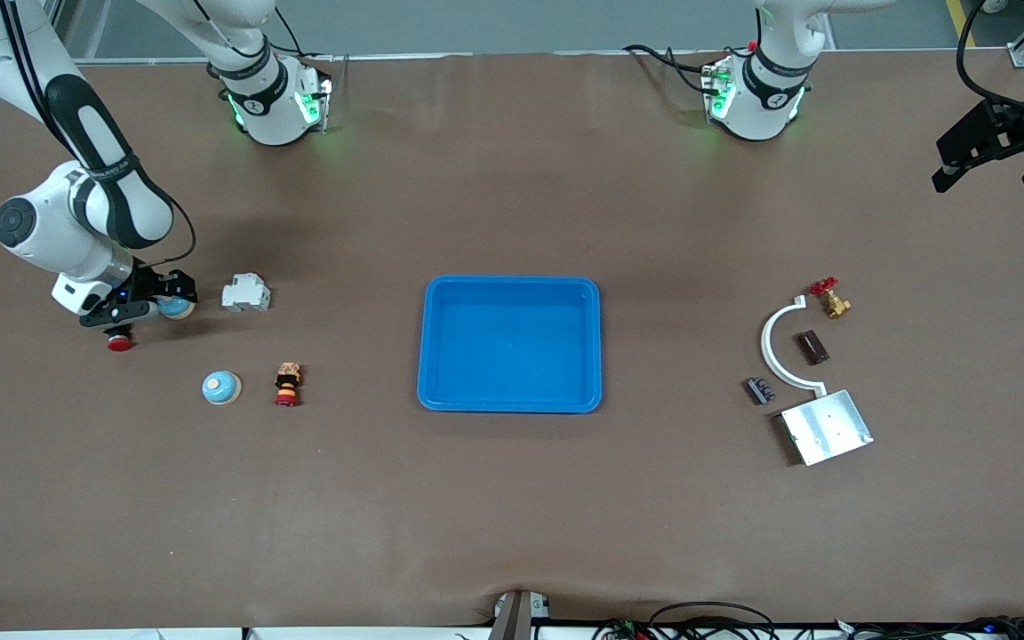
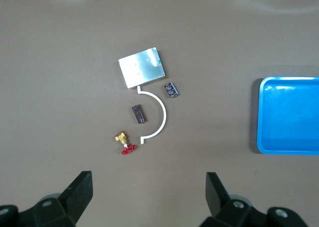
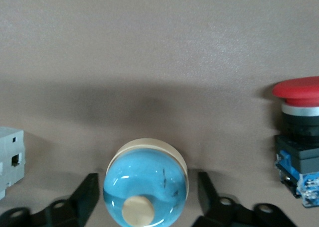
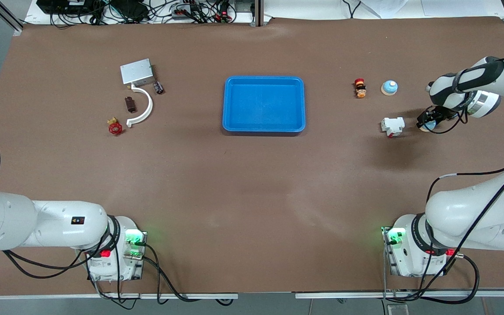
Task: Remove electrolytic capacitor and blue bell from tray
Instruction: 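Lower the bell beside the white block and open the right gripper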
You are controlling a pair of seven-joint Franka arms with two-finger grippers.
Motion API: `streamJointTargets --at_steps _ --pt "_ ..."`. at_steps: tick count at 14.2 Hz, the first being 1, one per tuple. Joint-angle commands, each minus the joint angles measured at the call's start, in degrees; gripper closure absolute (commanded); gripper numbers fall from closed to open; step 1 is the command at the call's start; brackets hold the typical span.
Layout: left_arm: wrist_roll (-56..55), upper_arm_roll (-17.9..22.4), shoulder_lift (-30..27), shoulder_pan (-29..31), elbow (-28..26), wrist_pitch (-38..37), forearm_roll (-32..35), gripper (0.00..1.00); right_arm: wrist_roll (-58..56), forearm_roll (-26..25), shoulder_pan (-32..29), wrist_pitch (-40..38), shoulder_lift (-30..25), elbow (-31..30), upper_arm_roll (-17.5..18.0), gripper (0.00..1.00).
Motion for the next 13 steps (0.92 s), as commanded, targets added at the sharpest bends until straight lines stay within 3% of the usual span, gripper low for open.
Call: streamJointTargets --at_steps 1,6,13 --pt "0.91 0.00 0.43 0.24 1.31 -1.30 0.34 0.00 -0.10 -1.16 -0.87 -1.40 -0.67 0.87 0.51 0.00" --pt "0.73 0.00 0.17 0.33 1.13 -3.23 0.34 0.00 3.48 -1.16 2.29 -12.18 -7.08 5.34 0.86 0.00" --pt "0.56 -0.09 -0.01 1.12 1.22 -3.41 -0.10 0.00 27.21 -1.33 15.02 -31.52 -13.51 15.70 0.95 0.00"
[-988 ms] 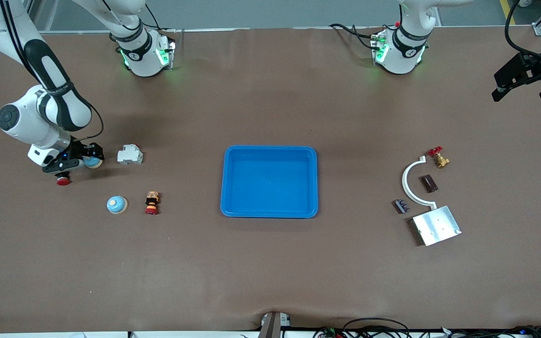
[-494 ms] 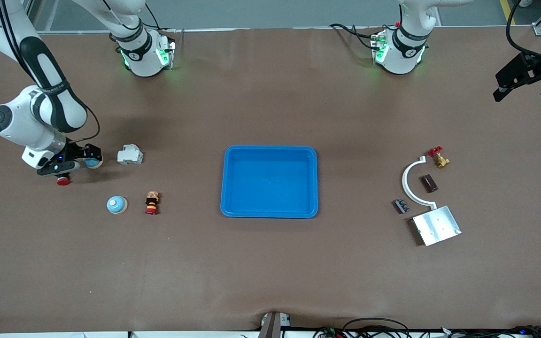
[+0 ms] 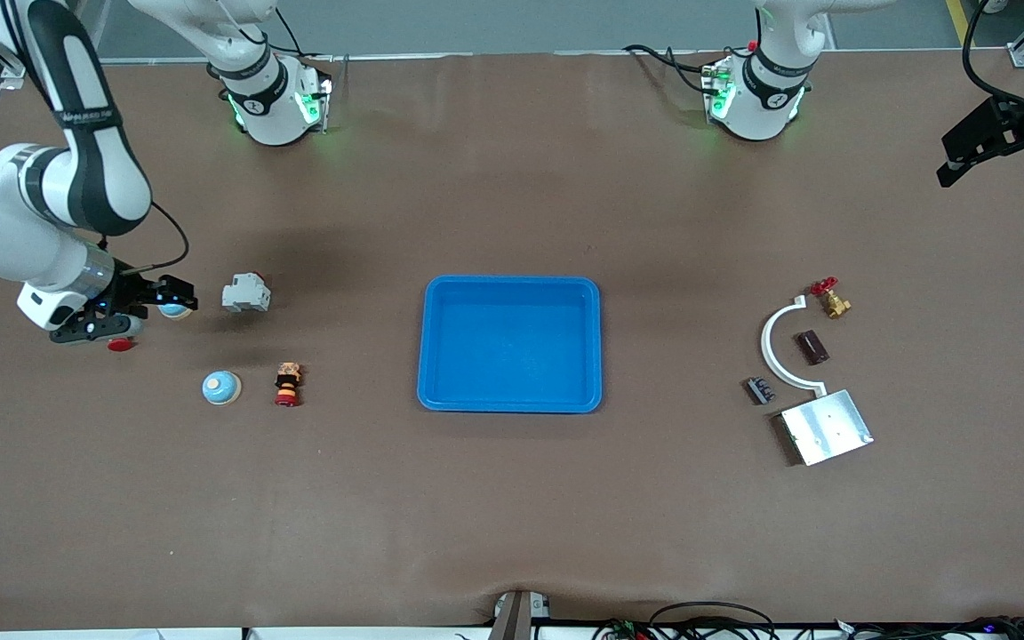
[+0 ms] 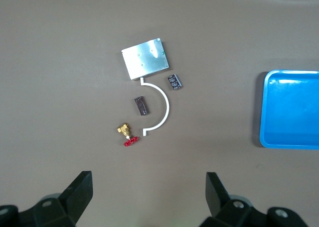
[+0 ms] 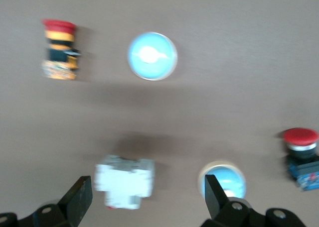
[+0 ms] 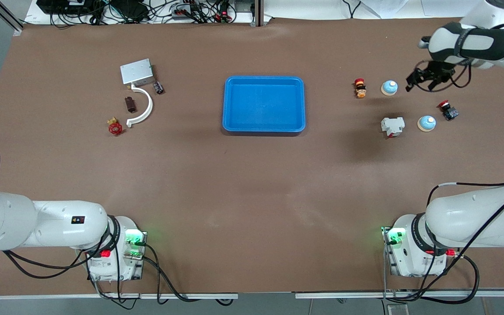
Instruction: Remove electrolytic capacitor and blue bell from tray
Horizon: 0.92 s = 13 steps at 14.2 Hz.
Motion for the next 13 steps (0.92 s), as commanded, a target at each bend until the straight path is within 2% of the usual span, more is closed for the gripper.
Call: streamJointTargets --at_steps 1,4,6,8,13 --pt "0.47 -0.11 -0.01 0.26 1.03 -1.25 -0.01 0.00 8.29 -1.29 4.15 -9.20 -1.15 5.97 -0.35 0.00" --pt "0.47 -0.02 -0.01 0.26 0.95 -1.25 -0.01 0.00 13.49 -2.96 5.31 -21.34 -1.15 15.82 -0.26 0.00" --pt "0.47 -0.10 -0.01 0.26 0.95 -1.25 -0.01 0.00 14.38 -4.01 5.22 -24.35 -1.32 19.17 -0.35 0.00" --pt "0.47 -0.11 -0.01 0.26 0.95 -1.25 -0.01 0.00 14.73 -7.69 4.96 -23.93 -3.07 19.89 -0.44 0.00" --pt "0.56 -0.28 -0.36 0.26 1.30 -2.39 0.08 0.00 17.55 -7.18 3.38 -23.48 -8.70 19.63 -0.79 0.00"
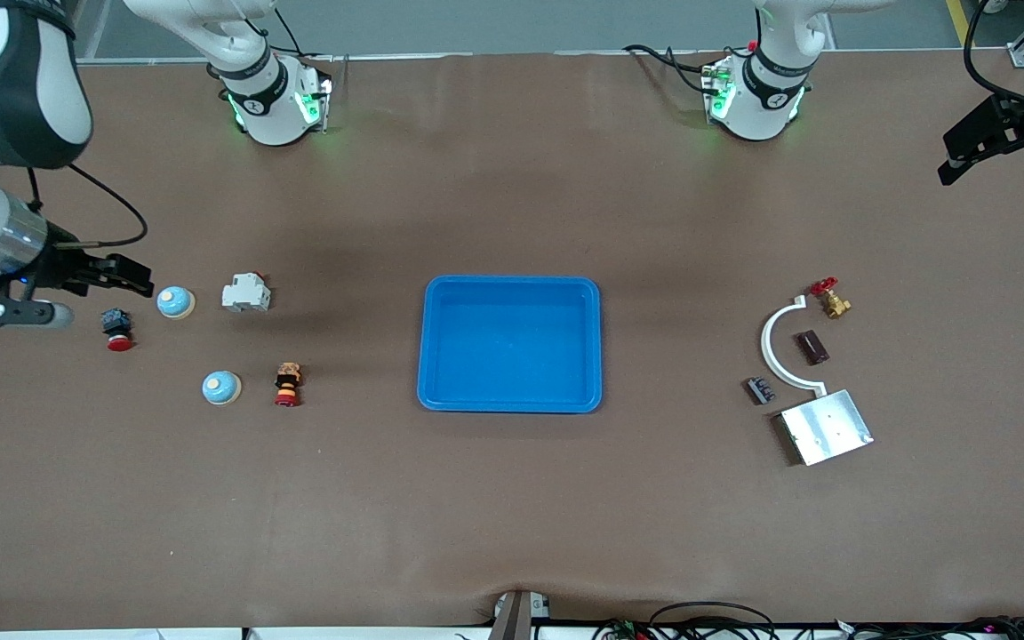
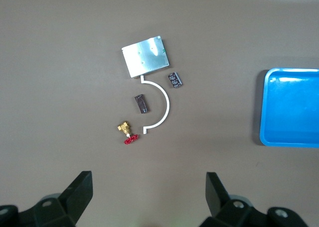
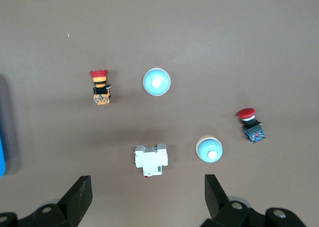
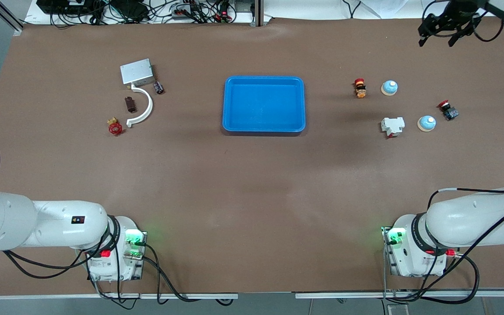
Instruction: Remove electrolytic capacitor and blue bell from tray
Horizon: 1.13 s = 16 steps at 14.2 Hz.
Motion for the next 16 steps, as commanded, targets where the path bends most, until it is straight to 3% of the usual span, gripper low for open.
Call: streamJointTargets --at_steps 1,4,7,12,16 --pt "0.56 -0.35 -0.33 0.25 0.96 -1.45 0.08 0.00 2.04 -0.69 -0.83 -0.70 -4.07 -0.63 0.38 0.00" --pt "0.56 -0.44 -0.24 0.16 0.96 -1.45 0.16 0.00 2.04 -0.96 -0.83 -2.54 -5.83 1.20 0.38 0.00" --pt "1.35 -0.53 0.11 -0.01 1.05 -1.45 0.78 0.00 1.16 -1.40 -1.62 -5.01 -3.82 7.53 0.38 0.00" --pt "1.26 -0.70 0.55 -0.54 1.31 -1.45 5.16 0.00 2.13 -1.48 -1.36 -4.49 -3.20 10.18 0.47 0.00" --pt "1.35 -1.14 0.64 -0.28 1.31 -1.45 5.00 0.00 2.22 -0.87 -1.80 -5.01 0.22 14.91 0.47 0.00"
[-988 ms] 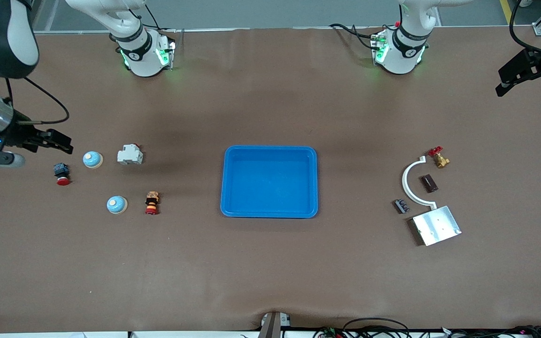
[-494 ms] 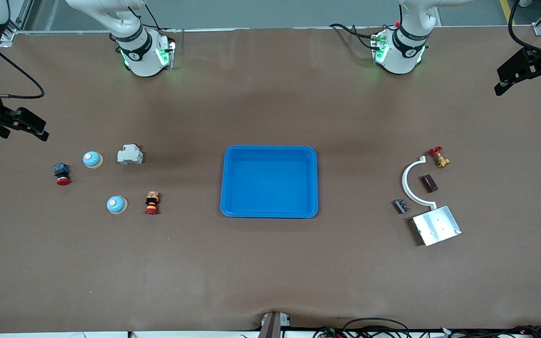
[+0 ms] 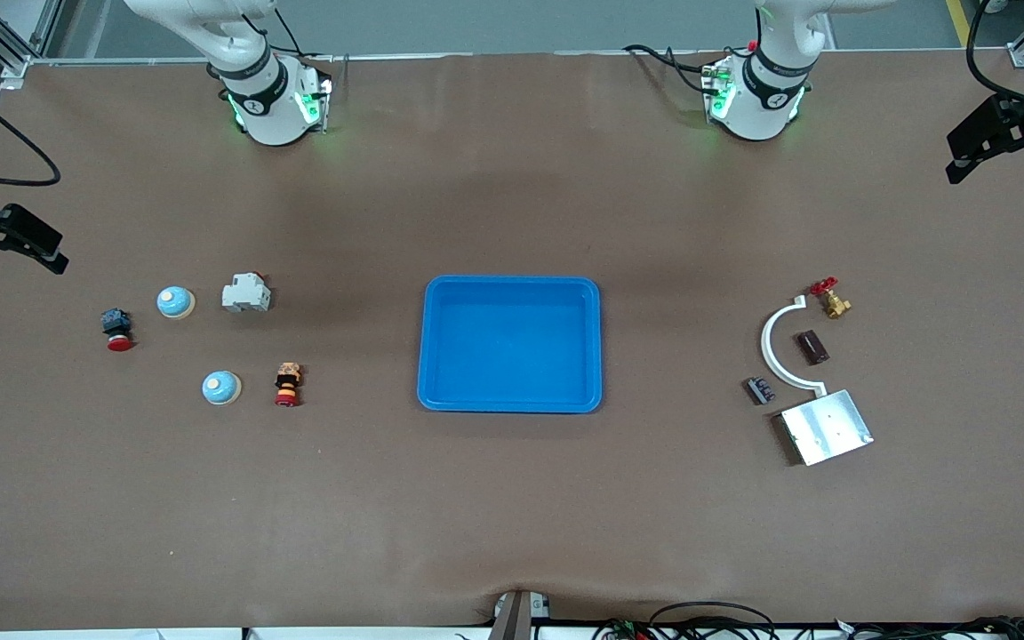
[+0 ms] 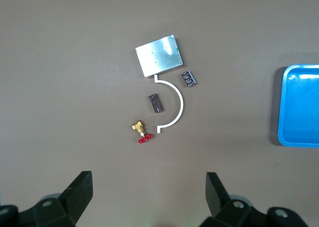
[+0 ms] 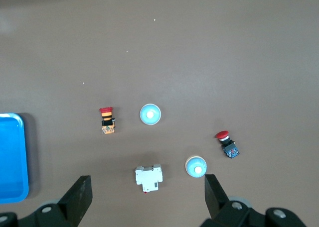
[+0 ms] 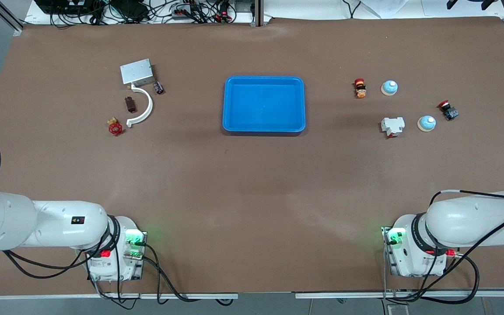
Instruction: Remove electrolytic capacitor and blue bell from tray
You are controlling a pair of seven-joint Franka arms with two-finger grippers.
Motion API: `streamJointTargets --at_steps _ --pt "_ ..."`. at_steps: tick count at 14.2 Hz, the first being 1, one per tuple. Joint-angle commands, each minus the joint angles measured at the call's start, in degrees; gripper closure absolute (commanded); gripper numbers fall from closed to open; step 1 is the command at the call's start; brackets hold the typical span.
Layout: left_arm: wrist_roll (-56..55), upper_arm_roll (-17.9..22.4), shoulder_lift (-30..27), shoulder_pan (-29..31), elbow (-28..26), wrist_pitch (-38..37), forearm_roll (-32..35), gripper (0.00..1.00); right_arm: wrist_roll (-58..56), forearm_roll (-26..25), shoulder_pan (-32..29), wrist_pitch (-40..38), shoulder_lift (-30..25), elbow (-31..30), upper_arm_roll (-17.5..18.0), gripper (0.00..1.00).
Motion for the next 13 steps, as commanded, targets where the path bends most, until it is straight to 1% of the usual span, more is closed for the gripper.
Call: streamJointTargets --at_steps 1,4,6,10,13 --pt "1.43 -0.27 0.50 0.43 1.10 -1.07 0.64 0.00 0.95 -0.02 -0.84 -1.64 3.77 5.46 0.52 0.00" --pt "0.99 -0.36 0.50 -0.19 1.10 -1.15 0.38 0.00 1.91 0.16 -0.76 -1.99 3.77 5.55 0.52 0.00" --pt "0.99 -0.45 0.59 -0.36 1.10 -1.15 0.29 0.00 2.88 0.33 -0.75 -3.57 3.95 5.55 0.52 0.00" --pt "0.99 -0.45 0.94 -0.36 1.01 -2.21 -1.91 0.00 2.80 0.33 -0.14 -5.95 4.12 5.55 0.61 0.00" --pt "0.99 -0.45 1.03 -0.36 1.10 -2.30 -2.00 0.00 2.88 1.56 -0.14 -8.05 4.12 6.51 0.78 0.00"
